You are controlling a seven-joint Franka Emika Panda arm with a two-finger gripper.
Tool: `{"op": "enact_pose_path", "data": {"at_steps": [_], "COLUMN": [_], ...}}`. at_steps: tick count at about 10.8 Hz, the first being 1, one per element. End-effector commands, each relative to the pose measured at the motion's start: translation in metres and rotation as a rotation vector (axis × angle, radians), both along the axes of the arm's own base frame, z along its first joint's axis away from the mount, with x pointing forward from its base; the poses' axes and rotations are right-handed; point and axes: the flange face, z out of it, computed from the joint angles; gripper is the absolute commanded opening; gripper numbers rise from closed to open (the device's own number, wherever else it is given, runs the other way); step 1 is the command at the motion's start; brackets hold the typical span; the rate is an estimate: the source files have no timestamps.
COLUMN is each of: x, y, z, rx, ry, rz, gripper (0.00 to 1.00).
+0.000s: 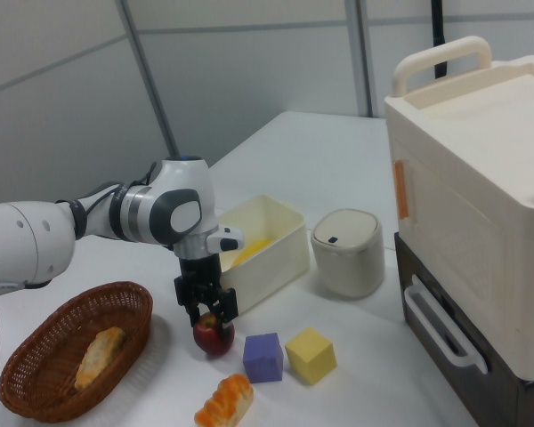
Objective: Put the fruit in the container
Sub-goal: 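Lift the red apple and carry it toward the cream container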
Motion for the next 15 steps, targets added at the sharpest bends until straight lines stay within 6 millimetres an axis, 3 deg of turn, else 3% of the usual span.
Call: {"op": "enact_pose_path", "data": {"at_steps": [1,5,8,11,15], "x": [-0.002,0.003,0.007,0.019,0.035], "y": [-0.002,-0.037,-0.052,-0.048,-0.027], "z": [0.011,0.079,0.104,0.123,0.14], "rx": [-0.021,-0.025,-0.015,-0.001,0.051], "ry": [-0.021,-0.11,-0.163,-0.272,-0.45], "rz": [-0.006,-0.054,-0.094,-0.196,-0.325], "gripper": [0.12,0.12,0.13,0.14,0.14]}}
